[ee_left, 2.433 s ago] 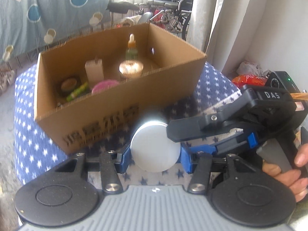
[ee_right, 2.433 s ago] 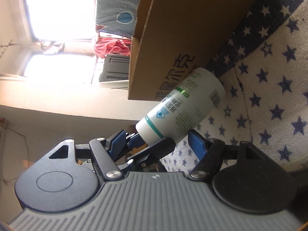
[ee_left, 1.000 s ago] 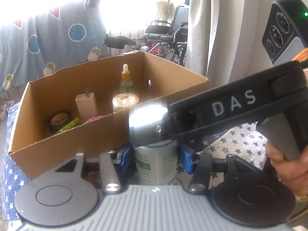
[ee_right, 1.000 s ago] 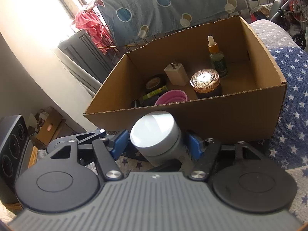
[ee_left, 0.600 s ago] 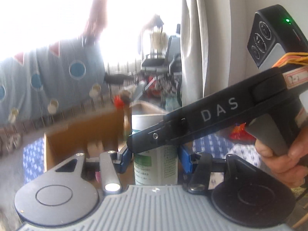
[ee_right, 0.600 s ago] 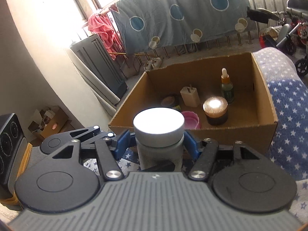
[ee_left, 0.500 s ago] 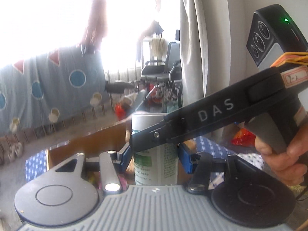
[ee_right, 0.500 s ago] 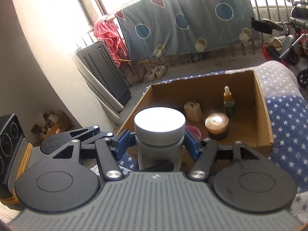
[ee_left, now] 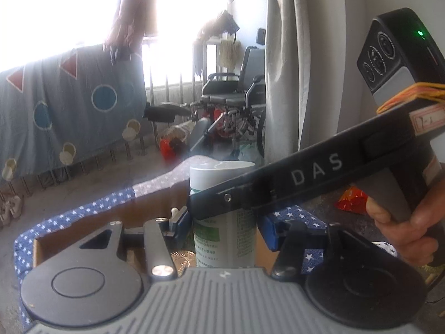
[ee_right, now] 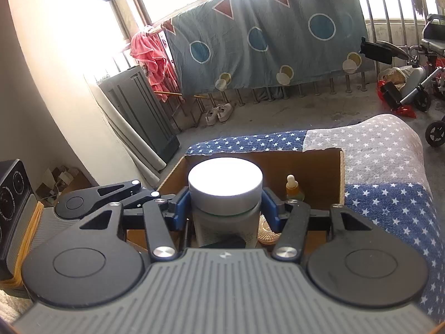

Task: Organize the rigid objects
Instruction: 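Lower the white bottle into the box and open the right gripper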

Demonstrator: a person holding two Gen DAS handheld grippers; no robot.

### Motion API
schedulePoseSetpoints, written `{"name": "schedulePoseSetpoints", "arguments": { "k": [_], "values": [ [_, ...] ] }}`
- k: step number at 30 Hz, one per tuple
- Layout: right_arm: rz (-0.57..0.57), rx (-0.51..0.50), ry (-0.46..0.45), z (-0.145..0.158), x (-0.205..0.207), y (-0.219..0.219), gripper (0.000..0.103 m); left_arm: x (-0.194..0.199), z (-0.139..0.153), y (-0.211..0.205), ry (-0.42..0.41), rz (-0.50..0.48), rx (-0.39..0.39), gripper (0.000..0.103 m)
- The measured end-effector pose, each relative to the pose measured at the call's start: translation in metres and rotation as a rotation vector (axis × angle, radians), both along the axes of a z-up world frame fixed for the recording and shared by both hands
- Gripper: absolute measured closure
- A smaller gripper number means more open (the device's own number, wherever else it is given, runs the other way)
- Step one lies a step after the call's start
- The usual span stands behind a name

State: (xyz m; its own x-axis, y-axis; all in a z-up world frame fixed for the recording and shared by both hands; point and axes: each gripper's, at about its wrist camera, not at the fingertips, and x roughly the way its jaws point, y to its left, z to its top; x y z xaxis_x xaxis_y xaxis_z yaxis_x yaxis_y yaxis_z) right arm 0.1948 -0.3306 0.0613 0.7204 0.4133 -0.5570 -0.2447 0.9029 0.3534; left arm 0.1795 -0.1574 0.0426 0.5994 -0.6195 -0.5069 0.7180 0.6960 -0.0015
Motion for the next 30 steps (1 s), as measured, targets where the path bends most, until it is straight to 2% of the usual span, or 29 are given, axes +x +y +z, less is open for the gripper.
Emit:
{"name": "schedulePoseSetpoints", "arguments": {
  "k": [4,9,16,21,27,30],
  "values": [
    [0.019,-0.041,0.037,-0.018,0.019,-0.008,0.051,0.018,-0.017,-0.004,0.085,-0.012,0.010,0.050],
    [0.028,-0.079,0.108,-0.047,0.036,-0.012,0.051,0.032,-0.037,-0.007,0.143,-0.007,0.065,0.050],
    [0.050,-0.174,0.158,-0.083,0.046,-0.003,0.050,0.041,-0.053,-0.010,0.198,-0.010,0.102,0.050],
    [0.069,-0.254,0.162,-0.085,0.051,0.006,0.049,0.039,-0.051,-0.012,0.203,-0.017,0.110,0.050],
    [0.061,-0.274,0.151,-0.078,0.049,0.009,0.033,0.036,-0.047,-0.011,0.205,-0.012,0.108,0.048],
    [0.051,-0.274,0.137,-0.072,0.045,0.008,0.031,0.034,-0.044,-0.008,0.204,-0.003,0.105,0.044]
  ]
}}
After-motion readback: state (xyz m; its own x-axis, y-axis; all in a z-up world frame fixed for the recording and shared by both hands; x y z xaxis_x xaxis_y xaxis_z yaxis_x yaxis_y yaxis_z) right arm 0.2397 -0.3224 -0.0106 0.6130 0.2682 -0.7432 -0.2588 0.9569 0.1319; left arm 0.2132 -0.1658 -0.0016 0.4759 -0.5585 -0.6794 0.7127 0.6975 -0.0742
